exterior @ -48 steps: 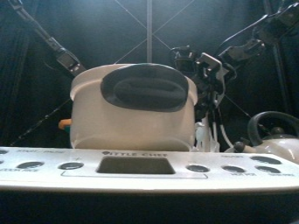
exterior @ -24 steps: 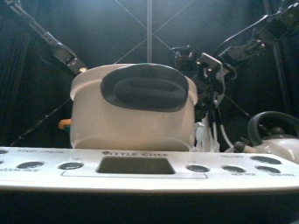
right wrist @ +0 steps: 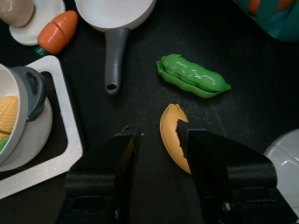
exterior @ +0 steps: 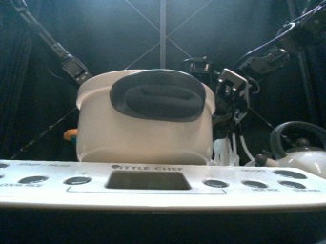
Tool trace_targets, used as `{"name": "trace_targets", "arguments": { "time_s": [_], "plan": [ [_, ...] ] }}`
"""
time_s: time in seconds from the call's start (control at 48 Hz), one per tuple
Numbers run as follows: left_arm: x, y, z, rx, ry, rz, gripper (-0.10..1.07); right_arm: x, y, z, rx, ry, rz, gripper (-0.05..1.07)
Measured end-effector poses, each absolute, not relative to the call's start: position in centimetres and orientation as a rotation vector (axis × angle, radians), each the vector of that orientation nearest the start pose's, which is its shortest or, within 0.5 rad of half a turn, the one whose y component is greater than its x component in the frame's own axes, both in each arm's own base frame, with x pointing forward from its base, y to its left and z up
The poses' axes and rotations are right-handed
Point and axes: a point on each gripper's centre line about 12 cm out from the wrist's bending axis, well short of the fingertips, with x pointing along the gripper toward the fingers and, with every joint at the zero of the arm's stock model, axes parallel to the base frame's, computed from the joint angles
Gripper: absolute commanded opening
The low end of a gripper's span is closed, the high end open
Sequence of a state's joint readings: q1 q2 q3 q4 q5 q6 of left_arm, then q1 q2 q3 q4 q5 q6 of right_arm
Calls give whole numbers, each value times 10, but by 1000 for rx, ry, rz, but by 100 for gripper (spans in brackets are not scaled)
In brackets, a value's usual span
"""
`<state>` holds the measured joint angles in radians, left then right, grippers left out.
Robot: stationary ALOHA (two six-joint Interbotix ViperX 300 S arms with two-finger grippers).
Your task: Grab eggplant
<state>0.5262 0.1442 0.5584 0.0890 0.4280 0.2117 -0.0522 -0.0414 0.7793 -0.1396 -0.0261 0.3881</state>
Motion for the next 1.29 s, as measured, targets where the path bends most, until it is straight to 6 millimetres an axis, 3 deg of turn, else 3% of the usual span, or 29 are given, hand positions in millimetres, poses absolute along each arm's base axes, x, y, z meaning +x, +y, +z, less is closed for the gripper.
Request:
{"name": "trace_targets", "arguments": {
  "time_s": [0.229,0.438,0.542,0.646,0.896,1.021,1.292],
  "plan": [
    [329,196,102,-30,1183,328,84,360,-10,145,246,737,-120,77],
    [329,196,102,-33,1180,331,57,362,-11,146,246,735,-120,77],
    [329,196,103,-32,1180,329,51,364,-10,148,245,731,-118,77],
    [329,195,106,-40,1176,331,51,363,-10,148,245,738,-120,77],
    [326,193,143,-23,1112,350,51,364,-11,149,239,745,-122,77],
    [320,190,151,-25,1122,351,53,364,-11,149,236,746,-121,77],
    [313,186,166,-22,1126,352,77,364,-11,149,236,746,-121,77]
  ]
}}
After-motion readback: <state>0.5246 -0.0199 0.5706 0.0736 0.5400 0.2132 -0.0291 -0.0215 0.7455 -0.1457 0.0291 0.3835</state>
